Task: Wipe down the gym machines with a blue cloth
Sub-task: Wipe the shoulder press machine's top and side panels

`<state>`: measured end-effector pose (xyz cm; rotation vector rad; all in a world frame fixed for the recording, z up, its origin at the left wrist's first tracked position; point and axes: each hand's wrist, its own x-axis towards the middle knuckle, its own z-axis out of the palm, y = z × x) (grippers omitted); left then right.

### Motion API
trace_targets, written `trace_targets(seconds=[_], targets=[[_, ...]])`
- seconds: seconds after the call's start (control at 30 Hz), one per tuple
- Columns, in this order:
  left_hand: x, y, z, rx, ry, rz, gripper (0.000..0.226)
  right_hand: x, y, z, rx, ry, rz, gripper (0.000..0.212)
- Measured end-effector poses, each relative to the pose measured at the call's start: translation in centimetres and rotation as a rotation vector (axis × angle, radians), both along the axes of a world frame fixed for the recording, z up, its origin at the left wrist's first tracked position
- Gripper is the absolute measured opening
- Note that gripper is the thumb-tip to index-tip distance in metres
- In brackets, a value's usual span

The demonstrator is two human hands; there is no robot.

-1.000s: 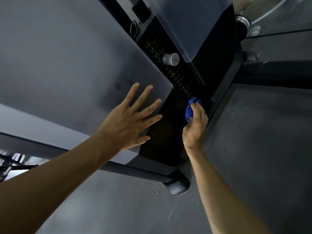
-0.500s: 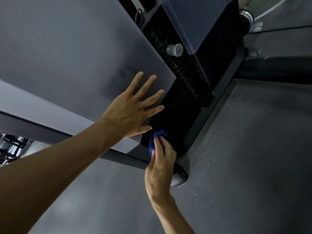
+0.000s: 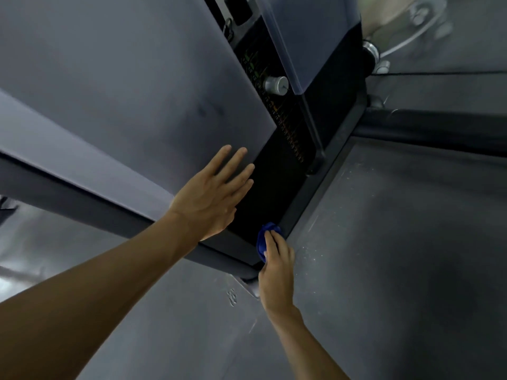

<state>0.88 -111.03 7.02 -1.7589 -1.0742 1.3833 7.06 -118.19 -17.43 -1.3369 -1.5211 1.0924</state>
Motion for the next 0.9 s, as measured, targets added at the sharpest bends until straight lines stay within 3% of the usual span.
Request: trace_targets(seconds=[0.23,0.53,0.7,0.9], targets=[[0.1,-0.3,2.1,-0.01,-0.166,0.039,0.061,4.0,2.4,4.1,0.122,-0.115,-0.102,0.063],[0.8,-0.3,3.8,0.099,-0.356,0.112,0.072,5.9,6.4,11.9,0.157,-0.208,-0.161,0.054],[2.0,0.4,5.1,0.099,-0.42,0.164,0.071,7.5,8.1,12.5,0.086,-0.125,-0.263,0.044],[3.6,4.4,8.6,0.122,-0.398,0.009,0.06,8.3,12.1,14.9,-0.036,0.108,-0.385,0.045]])
